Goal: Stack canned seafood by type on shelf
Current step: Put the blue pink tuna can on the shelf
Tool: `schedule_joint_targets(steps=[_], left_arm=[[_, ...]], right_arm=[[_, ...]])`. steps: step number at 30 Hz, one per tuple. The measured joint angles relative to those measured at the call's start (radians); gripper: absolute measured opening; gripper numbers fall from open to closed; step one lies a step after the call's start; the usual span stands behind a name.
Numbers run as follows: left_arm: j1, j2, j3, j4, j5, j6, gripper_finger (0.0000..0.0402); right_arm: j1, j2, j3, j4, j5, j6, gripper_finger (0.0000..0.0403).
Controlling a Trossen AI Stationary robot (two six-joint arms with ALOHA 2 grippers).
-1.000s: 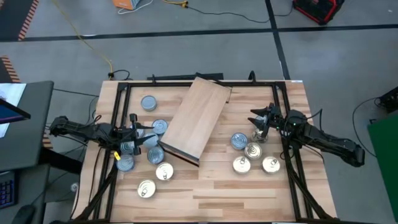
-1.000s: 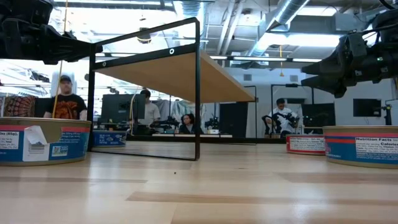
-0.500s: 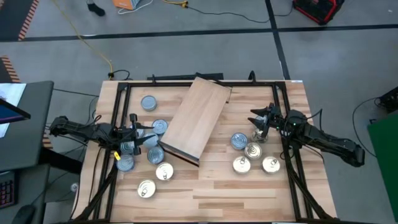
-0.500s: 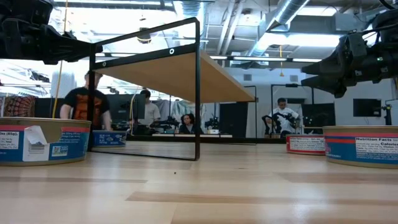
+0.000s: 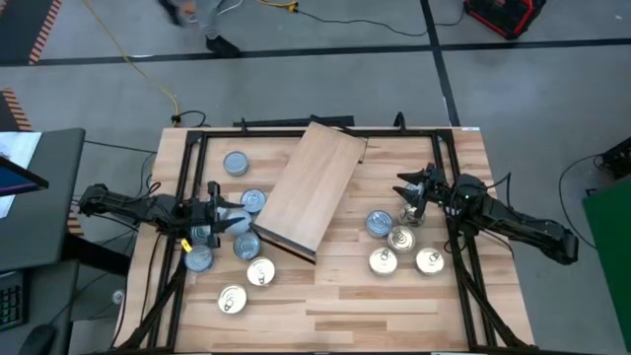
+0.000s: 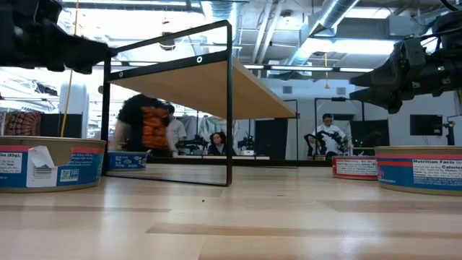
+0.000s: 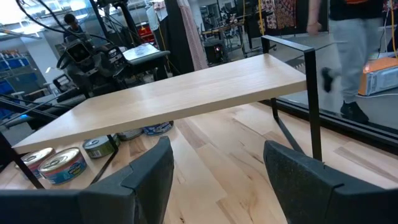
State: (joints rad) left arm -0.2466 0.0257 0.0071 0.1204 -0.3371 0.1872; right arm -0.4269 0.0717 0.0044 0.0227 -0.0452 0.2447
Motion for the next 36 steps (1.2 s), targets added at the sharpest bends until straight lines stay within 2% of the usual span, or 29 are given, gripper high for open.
schedule_joint_targets(steps=[4,14,18,23,27,36], left_arm=[[0.0,0.0,0.0,-0.004,0.038,-0.094,0.0138],[0.0,0.0,0.0,-0.028,0.039,-0.213,0.0138],[0.0,0.0,0.0,-0.041,0.045,-0.355,0.0138],[0.0,0.009,0.005,-0.071,0.177,-0.498,0.0138],[0.0,0.009,0.005,-0.082,0.254,-0.556,0.0138],[0.0,0.009,0.006,0.009,0.157,-0.608,0.0138]], right_arm=[[0.0,0.0,0.0,0.0,0.0,0.0,0.0275],[0.0,0.0,0.0,0.0,0.0,0.0,0.0275],[0.0,0.0,0.0,0.0,0.0,0.0,0.0275],[0.0,0.0,0.0,0.0,0.0,0.0,0.0275],[0.0,0.0,0.0,0.001,0.0,0.0,0.0275],[0.0,0.0,0.0,0.005,0.001,0.0,0.0275]])
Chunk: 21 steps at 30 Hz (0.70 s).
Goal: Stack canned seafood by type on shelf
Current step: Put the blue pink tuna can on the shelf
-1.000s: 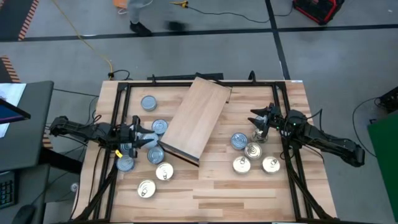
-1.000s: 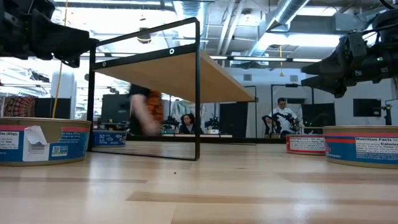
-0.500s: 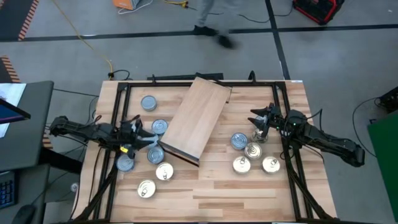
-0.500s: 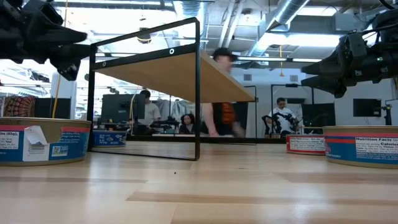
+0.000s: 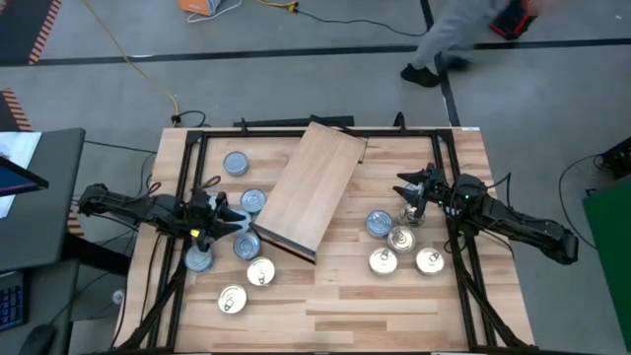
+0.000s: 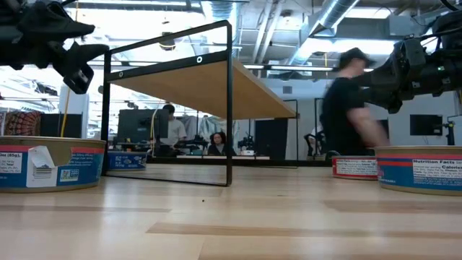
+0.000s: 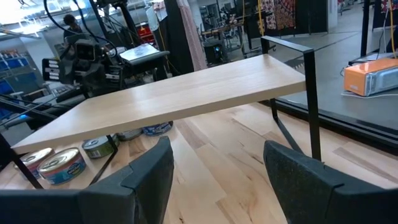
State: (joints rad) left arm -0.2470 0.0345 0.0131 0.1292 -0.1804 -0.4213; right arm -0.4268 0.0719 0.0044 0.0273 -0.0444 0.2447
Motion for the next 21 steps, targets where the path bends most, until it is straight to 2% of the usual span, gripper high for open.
schedule_joint_targets(steps=[3,7,9,12,17,21], left_arm=[[0.0,0.0,0.015,-0.026,0.036,-0.02,0.0138],[0.0,0.0,0.035,-0.065,0.057,0.022,0.0138],[0.0,0.0,0.047,-0.082,0.042,0.078,0.0138],[0.0,-0.001,0.079,-0.08,0.003,0.158,0.0138],[0.0,0.0,0.134,-0.151,-0.011,0.235,0.0146],[0.0,0.012,0.179,-0.253,-0.082,0.22,0.0149]], right_arm=[[0.0,0.0,0.0,0.005,-0.001,0.033,0.0275],[0.0,0.0,0.0,0.059,-0.003,0.205,0.0275],[-0.001,-0.001,0.0,0.071,0.005,0.231,0.0275],[-0.001,0.0,0.0,0.054,0.099,0.252,0.0275],[0.03,0.019,0.007,0.026,0.044,0.366,0.0275],[0.078,0.121,0.118,-0.111,0.074,0.348,0.0274]])
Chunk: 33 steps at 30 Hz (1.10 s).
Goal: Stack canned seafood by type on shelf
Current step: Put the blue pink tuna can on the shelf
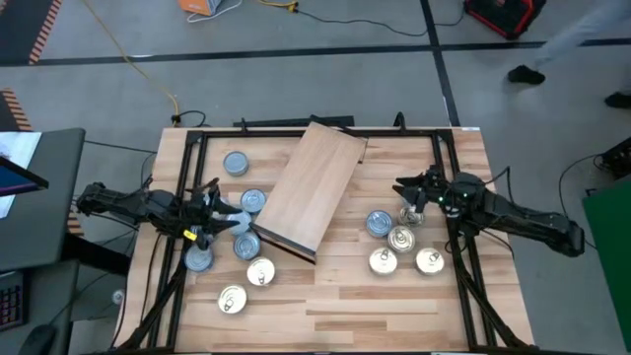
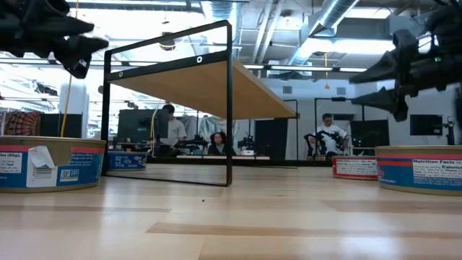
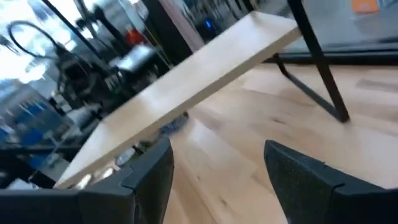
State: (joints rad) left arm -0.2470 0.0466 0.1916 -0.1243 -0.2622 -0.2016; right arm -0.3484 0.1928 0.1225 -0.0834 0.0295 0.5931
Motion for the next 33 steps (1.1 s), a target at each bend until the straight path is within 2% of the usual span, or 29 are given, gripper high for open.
schedule_joint_targets(steps=[5,13,17,21,24,27,33], left_arm=[[0.0,0.043,0.051,-0.075,-0.014,-0.065,0.0149],[0.0,0.093,0.09,-0.053,-0.005,-0.21,0.0149],[0.0,0.107,0.09,-0.054,-0.015,-0.214,0.0149],[0.0,0.123,0.09,-0.053,-0.092,-0.164,0.0149],[0.0,0.133,0.09,-0.055,-0.16,-0.135,0.0149],[0.0,0.137,0.09,-0.086,-0.163,-0.182,0.0149],[0.0,0.137,0.09,-0.135,-0.156,-0.304,0.0149]], right_arm=[[0.034,0.236,0.189,-0.132,0.053,-0.1,0.0274],[0.066,0.617,0.456,-0.387,0.028,-0.149,0.0274],[0.106,0.797,0.556,-0.469,0.015,-0.159,0.0274],[0.096,0.947,0.694,-0.58,-0.048,-0.23,0.0274],[0.07,1.037,0.799,-0.709,-0.061,-0.327,0.0274],[0.045,1.095,0.869,-0.771,-0.061,-0.363,0.0274],[0.03,1.138,0.886,-0.775,-0.062,-0.411,0.0274]])
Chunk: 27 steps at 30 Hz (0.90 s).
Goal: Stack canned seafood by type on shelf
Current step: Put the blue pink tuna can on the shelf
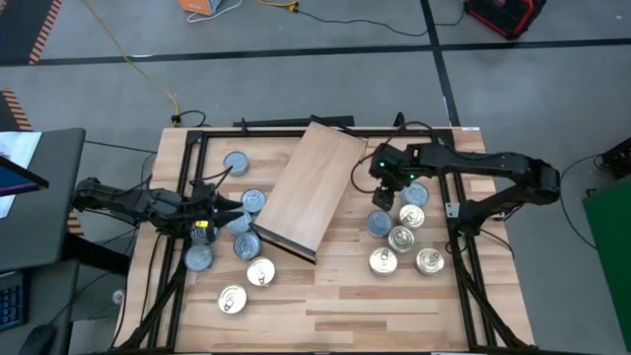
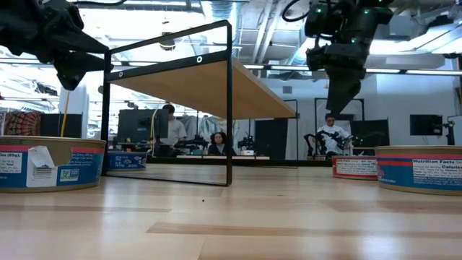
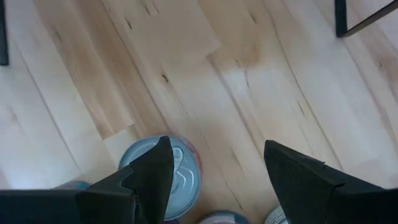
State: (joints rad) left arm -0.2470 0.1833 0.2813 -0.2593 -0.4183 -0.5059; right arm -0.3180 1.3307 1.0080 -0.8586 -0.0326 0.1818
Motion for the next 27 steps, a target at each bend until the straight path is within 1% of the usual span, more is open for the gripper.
schedule_joint_targets(steps=[6,11,14,17,19,21,23,25,27], left_arm=[[0.0,0.0,0.0,-0.007,0.002,-0.05,0.0149],[0.0,0.0,0.0,-0.007,0.001,-0.051,0.0149],[0.0,0.0,0.0,-0.006,0.022,-0.033,0.0149],[-0.011,0.0,0.0,0.025,0.086,0.027,0.0149],[-0.029,0.0,0.0,0.069,0.123,0.079,0.0149],[-0.047,0.0,0.0,0.112,0.123,0.117,0.0149],[-0.059,0.0,0.0,0.133,0.105,0.146,0.0149],[-0.065,0.0,0.0,0.136,0.087,0.158,0.0149],[-0.066,0.0,0.0,0.131,0.053,0.166,0.0149]], right_arm=[[0.022,-0.009,-0.022,0.026,-0.001,0.001,0.0274],[0.084,-0.01,-0.05,0.047,-0.001,0.053,0.0274],[0.165,-0.01,-0.084,0.106,0.003,0.102,0.0274],[0.292,-0.01,-0.087,0.076,0.011,0.152,0.0274],[0.386,-0.015,-0.087,0.067,0.06,0.195,0.0274],[0.465,-0.023,-0.087,0.066,0.103,0.249,0.0274],[0.516,-0.025,-0.087,0.053,0.115,0.302,0.0274],[0.536,-0.017,-0.087,0.032,0.128,0.351,0.0274],[0.531,-0.004,-0.087,0.021,0.16,0.384,0.0272]])
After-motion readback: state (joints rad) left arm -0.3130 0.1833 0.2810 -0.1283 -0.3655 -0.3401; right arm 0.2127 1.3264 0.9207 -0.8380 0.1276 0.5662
